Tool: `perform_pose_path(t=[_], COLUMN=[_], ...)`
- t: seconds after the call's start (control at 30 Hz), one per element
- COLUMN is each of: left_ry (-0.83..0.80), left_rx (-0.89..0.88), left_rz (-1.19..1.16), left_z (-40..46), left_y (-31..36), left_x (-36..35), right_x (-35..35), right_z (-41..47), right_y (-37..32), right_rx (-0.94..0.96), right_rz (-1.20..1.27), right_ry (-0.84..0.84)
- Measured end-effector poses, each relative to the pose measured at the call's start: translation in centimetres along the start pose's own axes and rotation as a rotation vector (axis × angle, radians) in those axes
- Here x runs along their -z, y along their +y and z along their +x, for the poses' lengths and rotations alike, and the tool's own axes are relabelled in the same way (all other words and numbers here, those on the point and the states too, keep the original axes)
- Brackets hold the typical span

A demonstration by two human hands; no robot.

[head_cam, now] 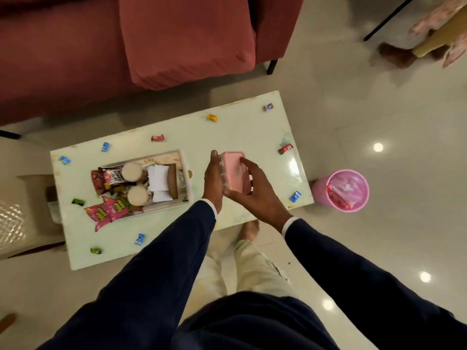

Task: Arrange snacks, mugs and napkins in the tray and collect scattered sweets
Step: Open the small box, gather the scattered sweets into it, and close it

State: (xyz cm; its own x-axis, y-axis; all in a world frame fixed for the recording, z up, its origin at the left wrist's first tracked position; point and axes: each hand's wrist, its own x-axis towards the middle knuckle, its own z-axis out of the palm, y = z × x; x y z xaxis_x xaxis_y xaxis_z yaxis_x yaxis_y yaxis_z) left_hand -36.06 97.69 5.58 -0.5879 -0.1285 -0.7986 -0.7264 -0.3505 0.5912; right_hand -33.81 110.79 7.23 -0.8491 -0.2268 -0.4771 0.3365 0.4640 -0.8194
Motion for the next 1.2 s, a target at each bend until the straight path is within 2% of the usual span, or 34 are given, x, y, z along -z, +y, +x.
perform_pose_path(t=[0.2,0.3,0.43,0.53,0.63,0.73,0.8,0.9,1.03,1.2], left_ry=[-0.018,-0.015,-0.046,-0.147,-0.188,-0.198,-0.208,-0.222,-0.138,0.037], left_rx=[-0.188,-0.21,-0.196,-0.119,-0.076,-0.061,-0.055,-0.054,-0.034,-0.039], left_rz=[0.008,0.012,-0.03,-0.128,-0.224,-0.305,-0.331,-0.311,-0.248,0.054], left_z=[-5.1,-6.2,-6.5,-6.2,-5.0,-3.1,-1.7,1.5,7.7,16.6], left_y=[6.1,7.1,7.6,7.6,6.9,5.4,4.0,2.0,-1.4,-6.4], left_x=[-0.8,-0.5,1.2,2.2,2.7,3.2,3.1,2.8,2.0,1.7], right_x=[2.0,2.3,3.3,4.4,5.2,5.6,5.6,5.2,3.7,1.3], right_z=[-1.7,-2.4,-2.7,-2.1,-0.2,2.1,3.9,6.7,11.4,17.7], right_y=[-6.2,-7.6,-7.8,-6.5,-3.8,0.1,3.0,7.1,12.1,18.6], right_rx=[0.16,0.192,0.201,0.114,-0.104,-0.327,-0.452,-0.571,-0.612,-0.635], right_rz=[-0.025,0.014,0.237,0.547,0.882,1.142,1.216,1.156,0.795,0.54], right_ry=[0.108,0.099,0.044,-0.076,-0.153,-0.106,-0.051,0.05,0.144,0.171])
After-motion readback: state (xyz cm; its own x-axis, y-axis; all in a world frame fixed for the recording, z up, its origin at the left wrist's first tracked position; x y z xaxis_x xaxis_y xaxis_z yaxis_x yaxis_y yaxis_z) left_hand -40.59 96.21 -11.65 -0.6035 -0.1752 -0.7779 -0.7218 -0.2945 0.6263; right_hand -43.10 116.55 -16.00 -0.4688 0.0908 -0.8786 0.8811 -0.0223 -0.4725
